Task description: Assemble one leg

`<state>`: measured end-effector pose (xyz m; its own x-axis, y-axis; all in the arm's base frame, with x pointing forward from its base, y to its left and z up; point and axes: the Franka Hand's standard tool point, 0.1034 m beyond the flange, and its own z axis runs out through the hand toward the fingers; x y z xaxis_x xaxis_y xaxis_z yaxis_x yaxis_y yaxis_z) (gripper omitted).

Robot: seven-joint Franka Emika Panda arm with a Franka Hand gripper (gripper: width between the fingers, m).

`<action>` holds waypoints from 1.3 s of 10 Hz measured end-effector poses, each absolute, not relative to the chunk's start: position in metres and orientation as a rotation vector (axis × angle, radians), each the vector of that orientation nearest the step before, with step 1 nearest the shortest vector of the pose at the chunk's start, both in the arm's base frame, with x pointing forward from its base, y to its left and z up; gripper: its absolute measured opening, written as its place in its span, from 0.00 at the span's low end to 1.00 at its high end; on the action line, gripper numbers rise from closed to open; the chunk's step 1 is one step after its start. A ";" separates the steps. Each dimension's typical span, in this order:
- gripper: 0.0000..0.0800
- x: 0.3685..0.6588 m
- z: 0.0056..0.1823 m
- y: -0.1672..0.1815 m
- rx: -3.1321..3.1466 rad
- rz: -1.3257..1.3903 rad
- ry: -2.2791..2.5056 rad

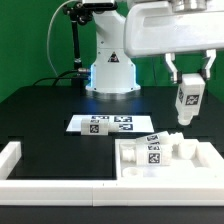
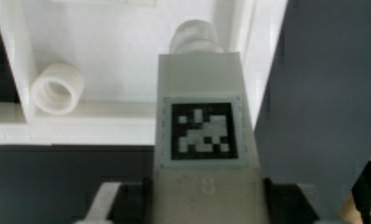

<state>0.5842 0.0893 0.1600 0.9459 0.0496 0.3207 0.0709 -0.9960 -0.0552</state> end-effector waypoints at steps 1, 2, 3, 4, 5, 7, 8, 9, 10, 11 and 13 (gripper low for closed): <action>0.36 0.590 0.164 0.087 -3.018 -0.644 -0.091; 0.36 0.589 0.161 0.085 -3.006 -0.752 -0.093; 0.36 0.593 0.154 0.088 -2.998 -0.827 -0.120; 0.36 0.600 0.150 0.095 -2.981 -0.912 -0.144; 0.36 0.603 0.143 0.101 -2.983 -0.911 -0.170; 0.36 0.610 0.131 0.102 -2.991 -0.943 -0.248; 0.36 0.612 0.133 0.094 -2.994 -0.941 -0.223; 0.36 0.612 0.133 0.094 -2.993 -0.941 -0.219; 0.36 0.611 0.132 0.095 -2.994 -0.938 -0.222; 0.36 0.611 0.131 0.094 -2.993 -0.949 -0.221; 0.36 0.617 0.119 0.098 -2.993 -0.956 -0.229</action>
Offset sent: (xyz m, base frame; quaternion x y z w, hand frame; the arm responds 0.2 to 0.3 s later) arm 0.0334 0.0100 -0.0068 -0.0626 0.1855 -0.0969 0.9758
